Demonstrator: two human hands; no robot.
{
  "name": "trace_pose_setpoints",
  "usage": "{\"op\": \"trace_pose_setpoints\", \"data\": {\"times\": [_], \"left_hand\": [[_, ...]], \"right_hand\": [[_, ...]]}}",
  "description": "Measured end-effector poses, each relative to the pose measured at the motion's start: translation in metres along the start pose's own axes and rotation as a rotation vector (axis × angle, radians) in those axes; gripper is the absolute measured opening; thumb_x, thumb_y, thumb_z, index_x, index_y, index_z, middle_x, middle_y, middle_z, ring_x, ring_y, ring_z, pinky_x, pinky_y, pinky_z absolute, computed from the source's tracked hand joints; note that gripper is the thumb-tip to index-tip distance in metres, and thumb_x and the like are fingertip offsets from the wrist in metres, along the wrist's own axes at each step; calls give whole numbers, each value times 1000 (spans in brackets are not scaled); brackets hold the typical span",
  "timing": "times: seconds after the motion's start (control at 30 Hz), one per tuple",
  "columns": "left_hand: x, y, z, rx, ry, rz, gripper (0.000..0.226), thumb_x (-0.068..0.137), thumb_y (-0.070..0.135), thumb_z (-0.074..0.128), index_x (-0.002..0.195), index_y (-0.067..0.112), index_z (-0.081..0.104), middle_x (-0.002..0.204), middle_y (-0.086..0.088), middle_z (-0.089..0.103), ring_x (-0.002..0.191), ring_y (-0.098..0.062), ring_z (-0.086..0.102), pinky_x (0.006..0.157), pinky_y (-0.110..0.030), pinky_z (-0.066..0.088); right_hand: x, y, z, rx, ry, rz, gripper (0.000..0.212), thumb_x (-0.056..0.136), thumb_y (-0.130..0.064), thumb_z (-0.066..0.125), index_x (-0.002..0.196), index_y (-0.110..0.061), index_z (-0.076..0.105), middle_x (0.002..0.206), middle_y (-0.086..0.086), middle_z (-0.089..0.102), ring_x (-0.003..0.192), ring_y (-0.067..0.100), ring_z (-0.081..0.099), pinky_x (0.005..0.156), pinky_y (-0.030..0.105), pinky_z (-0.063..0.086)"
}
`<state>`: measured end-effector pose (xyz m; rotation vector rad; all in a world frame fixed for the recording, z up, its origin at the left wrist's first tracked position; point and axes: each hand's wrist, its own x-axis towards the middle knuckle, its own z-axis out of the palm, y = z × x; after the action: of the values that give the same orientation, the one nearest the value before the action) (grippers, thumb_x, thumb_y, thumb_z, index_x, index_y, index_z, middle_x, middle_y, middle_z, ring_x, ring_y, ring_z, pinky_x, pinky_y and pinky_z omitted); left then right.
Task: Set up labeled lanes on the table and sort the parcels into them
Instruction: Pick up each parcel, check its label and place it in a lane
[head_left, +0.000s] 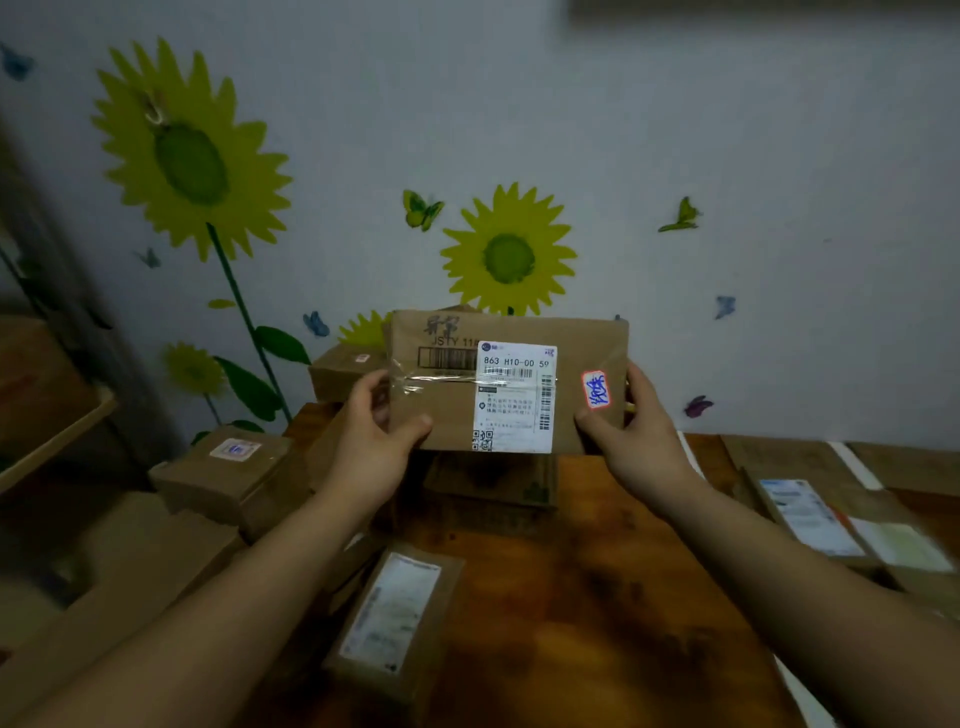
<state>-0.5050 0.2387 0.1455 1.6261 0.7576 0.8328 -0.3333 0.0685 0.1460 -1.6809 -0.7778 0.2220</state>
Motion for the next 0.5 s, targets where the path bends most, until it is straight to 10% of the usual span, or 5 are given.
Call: {"op": "trace_pose_setpoints", "data": {"times": [0.2, 0.5], "left_hand": [[-52, 48, 77, -83, -48, 148, 63, 85, 0, 62, 136, 22, 32, 115, 13, 45, 100, 2, 49, 84, -16, 41], [-113, 79, 226, -160, -241, 199, 53, 83, -7, 61, 119, 24, 38, 115, 7, 51, 108, -10, 54, 90, -17, 44]], "right_hand": [[-33, -3, -105, -28, 174, -75, 60, 87, -21, 66, 134, -44, 36, 103, -36, 50, 94, -13, 51, 75, 13, 41], [-94, 23, -268, -51, 383, -34, 62, 87, -10, 64, 138, -33, 39, 106, -25, 55, 98, -2, 57, 84, 26, 51]]}}
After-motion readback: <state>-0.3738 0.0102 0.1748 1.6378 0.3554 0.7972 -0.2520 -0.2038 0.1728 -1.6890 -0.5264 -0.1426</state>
